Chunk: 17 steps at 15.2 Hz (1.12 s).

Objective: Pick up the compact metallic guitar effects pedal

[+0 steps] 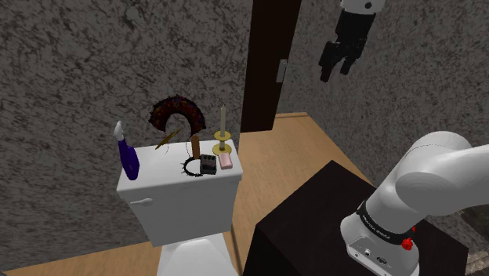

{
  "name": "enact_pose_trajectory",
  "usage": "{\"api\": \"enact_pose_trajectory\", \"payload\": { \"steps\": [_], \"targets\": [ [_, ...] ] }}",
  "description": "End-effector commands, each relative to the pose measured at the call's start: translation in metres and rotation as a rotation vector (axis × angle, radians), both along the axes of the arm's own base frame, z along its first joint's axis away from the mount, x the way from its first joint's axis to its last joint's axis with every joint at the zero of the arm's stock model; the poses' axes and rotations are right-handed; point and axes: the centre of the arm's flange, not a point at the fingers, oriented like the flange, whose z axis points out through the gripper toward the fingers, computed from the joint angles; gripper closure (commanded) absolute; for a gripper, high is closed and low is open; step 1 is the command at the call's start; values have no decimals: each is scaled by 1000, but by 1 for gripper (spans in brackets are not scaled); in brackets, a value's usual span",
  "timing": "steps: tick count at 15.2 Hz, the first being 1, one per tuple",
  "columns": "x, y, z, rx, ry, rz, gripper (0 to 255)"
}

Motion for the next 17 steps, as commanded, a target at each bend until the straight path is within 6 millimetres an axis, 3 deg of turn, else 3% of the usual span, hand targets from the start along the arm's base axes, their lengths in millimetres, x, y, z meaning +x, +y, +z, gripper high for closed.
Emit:
{"api": "enact_pose_trajectory", "payload": {
  "steps": [1, 17],
  "targets": [
    [0, 0, 0, 0, 0, 0, 0],
    [69, 87, -169, 15, -163, -15, 0]
  ]
}}
